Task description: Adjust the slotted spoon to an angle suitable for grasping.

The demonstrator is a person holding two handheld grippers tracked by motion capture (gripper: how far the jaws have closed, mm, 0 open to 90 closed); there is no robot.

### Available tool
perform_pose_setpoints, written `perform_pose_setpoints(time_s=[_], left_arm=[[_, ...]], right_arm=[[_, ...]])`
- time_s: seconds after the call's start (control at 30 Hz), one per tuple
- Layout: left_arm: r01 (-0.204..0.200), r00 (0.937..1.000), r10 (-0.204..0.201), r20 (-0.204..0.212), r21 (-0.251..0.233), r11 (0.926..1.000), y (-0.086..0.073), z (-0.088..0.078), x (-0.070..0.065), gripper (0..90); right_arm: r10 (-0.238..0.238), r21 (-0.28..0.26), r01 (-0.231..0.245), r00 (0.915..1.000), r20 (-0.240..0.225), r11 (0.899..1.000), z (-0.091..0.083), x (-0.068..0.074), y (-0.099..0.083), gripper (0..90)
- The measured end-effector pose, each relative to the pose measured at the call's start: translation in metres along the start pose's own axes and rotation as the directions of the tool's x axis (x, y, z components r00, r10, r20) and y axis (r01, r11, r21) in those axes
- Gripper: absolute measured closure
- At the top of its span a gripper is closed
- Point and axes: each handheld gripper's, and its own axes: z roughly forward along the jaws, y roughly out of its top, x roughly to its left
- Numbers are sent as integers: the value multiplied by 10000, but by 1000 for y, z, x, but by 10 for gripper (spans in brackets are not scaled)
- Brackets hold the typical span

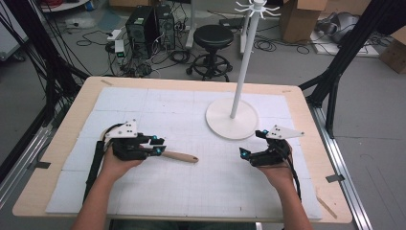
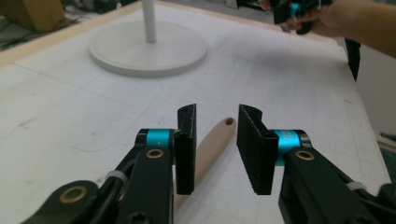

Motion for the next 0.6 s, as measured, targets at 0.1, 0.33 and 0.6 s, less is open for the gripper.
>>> perform_pose_setpoints(time_s=[0.1,0.33,0.6], left_arm=[[221,9995,-231,-196,-499,9985,0,-15,6,578],[494,9965,-561,-624,-1041,9933,-3,-32,14,476],[446,9951,-547,-828,-1193,9919,-2,-35,15,362]], right_arm=[[-4,-29,4,10000,-6,10000,0,0,0,20],[124,-11,-124,9999,8,9999,2,-2,0,20],[145,21,-145,9999,-27,9999,3,-2,-1,20]])
